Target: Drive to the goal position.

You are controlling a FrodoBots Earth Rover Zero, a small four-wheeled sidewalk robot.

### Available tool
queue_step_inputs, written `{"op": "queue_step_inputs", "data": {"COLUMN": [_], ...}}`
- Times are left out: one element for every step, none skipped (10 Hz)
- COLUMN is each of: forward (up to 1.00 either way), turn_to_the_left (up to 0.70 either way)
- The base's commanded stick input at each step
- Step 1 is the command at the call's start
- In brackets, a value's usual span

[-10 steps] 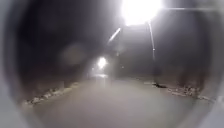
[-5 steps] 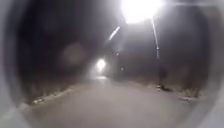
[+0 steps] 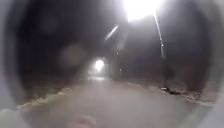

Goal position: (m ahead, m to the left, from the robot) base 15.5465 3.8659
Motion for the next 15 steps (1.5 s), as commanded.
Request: {"op": "queue_step_inputs", "data": {"forward": [1.00,1.00,1.00,1.00,1.00,1.00,1.00,1.00,1.00,1.00,1.00,1.00,1.00,1.00,1.00], "turn_to_the_left": [0.05,0.05,0.06,0.06,0.05,0.06,0.08,0.09,0.10,0.08,0.06,0.05,0.05,0.06,0.09]}}
